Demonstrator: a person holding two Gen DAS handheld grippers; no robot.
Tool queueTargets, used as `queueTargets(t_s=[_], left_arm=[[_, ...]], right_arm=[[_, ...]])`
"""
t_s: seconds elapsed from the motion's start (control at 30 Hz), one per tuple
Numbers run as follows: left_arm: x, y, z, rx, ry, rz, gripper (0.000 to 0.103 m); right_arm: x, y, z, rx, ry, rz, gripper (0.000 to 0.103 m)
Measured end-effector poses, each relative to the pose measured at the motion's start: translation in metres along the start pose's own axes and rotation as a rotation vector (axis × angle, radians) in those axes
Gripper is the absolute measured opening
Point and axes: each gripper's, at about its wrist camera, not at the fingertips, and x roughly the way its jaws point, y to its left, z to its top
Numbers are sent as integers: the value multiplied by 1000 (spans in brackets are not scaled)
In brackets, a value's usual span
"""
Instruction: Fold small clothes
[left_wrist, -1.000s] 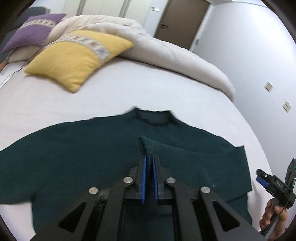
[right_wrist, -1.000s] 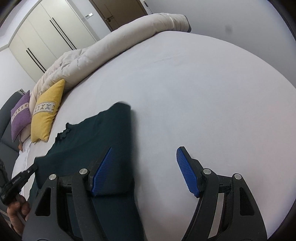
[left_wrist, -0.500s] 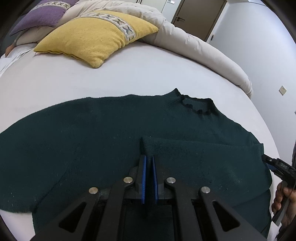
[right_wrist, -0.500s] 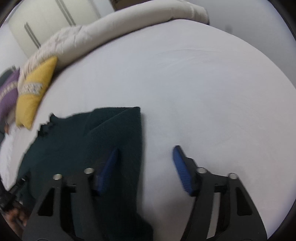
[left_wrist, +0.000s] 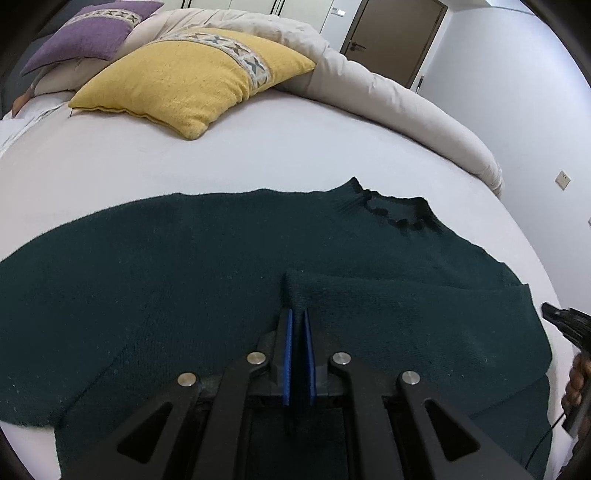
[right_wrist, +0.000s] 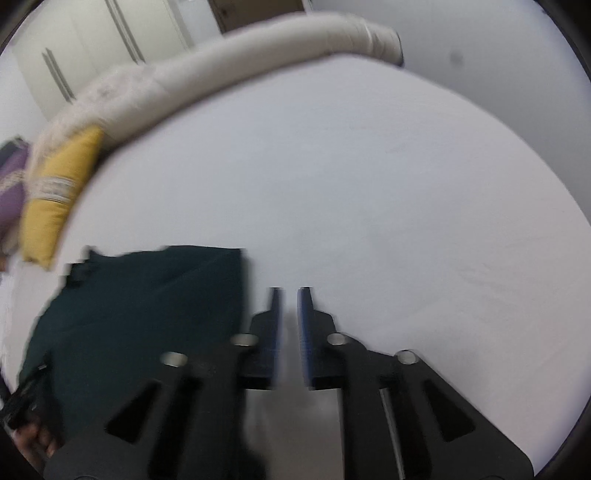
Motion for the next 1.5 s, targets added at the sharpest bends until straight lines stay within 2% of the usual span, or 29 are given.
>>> queueTargets(t_s=[0.03, 0.07, 0.1, 0.13, 0.17, 0.2, 0.23, 0.27, 0.37, 0.5, 0.6, 0.63, 0.73, 0.87, 0.93, 0.97, 1.0, 1.03, 1.1, 1.2, 1.23, 1.27, 1.33, 1.4, 1.5], left_arm=[[-1, 1, -1, -6, -2, -5, 7], [-3, 1, -2, -7, -4, -6, 7], [-4, 1, -3, -5, -4, -5, 7], [-6, 0, -3, -3, -5, -2, 7], [-7, 0, -4, -1, -6, 1, 7], [-7, -1, -4, 0, -5, 6, 7], [-7, -1, -4, 0, -3, 9, 7], [-7, -1, -4, -1, -1, 11, 7], [-12, 0, -3, -11, -9, 4, 7], [-15, 3, -2, -30, -32, -4, 7], [-1, 6, -4, -40, -24, -2, 7], [1, 6, -3, -37, -24, 0, 7], [6, 5, 0, -19, -16, 1, 8], [-2, 7, -1, -19, 3, -14, 14], [-23, 11, -5, -18, -3, -13, 19], [-34, 15, -8, -17, -17, -8, 25], [-48, 23, -12, -21, -32, 0, 32], [-67, 40, -17, -41, -50, 11, 35], [-94, 71, -24, -93, -80, 34, 49], [-143, 148, -37, -225, -136, 123, 54], [-164, 186, -44, -298, -160, 172, 57], [-175, 208, -49, -339, -173, 197, 59], [-204, 272, -65, -470, -200, 279, 59], [-225, 319, -80, -581, -221, 337, 59], [-239, 364, -96, -684, -231, 393, 62]], right_arm=[[-13, 3, -7, -6, -23, 26, 59], [-23, 7, -14, -17, -51, 44, 80], [-31, 15, -22, -63, -67, 57, 80], [-32, 22, -27, -107, -45, 55, 77], [-28, 30, -33, -143, -4, 53, 65], [-20, 37, -38, -174, 53, 49, 44], [-7, 42, -44, -202, 124, 29, 34], [0, 43, -51, -206, 147, 25, 27], [-5, 39, -49, -146, 112, 45, 7], [-22, 43, -49, -131, 43, 38, 5], [2, 31, -55, -109, 77, 20, 5], [7, 29, -60, -124, 61, 17, 5], [1, 33, -63, -129, 49, -8, 6], [1, 33, -60, -141, 51, -2, 8], [-12, 32, -56, -92, 51, -16, 27], [-25, 29, -56, -41, 38, -9, 45], [-36, 19, -57, -13, 12, 15, 54], [-52, 19, -58, -2, -30, 35, 55], [-77, 32, -65, -55, -84, 38, 60], [-94, 56, -78, -125, -75, 96, 60], [-98, 64, -84, -140, -63, 122, 60], [-102, 73, -90, -150, -55, 147, 60], [-106, 86, -99, -156, -40, 186, 60], [-109, 97, -108, -144, -14, 230, 60], [-112, 118, -122, -160, 4, 253, 60]])
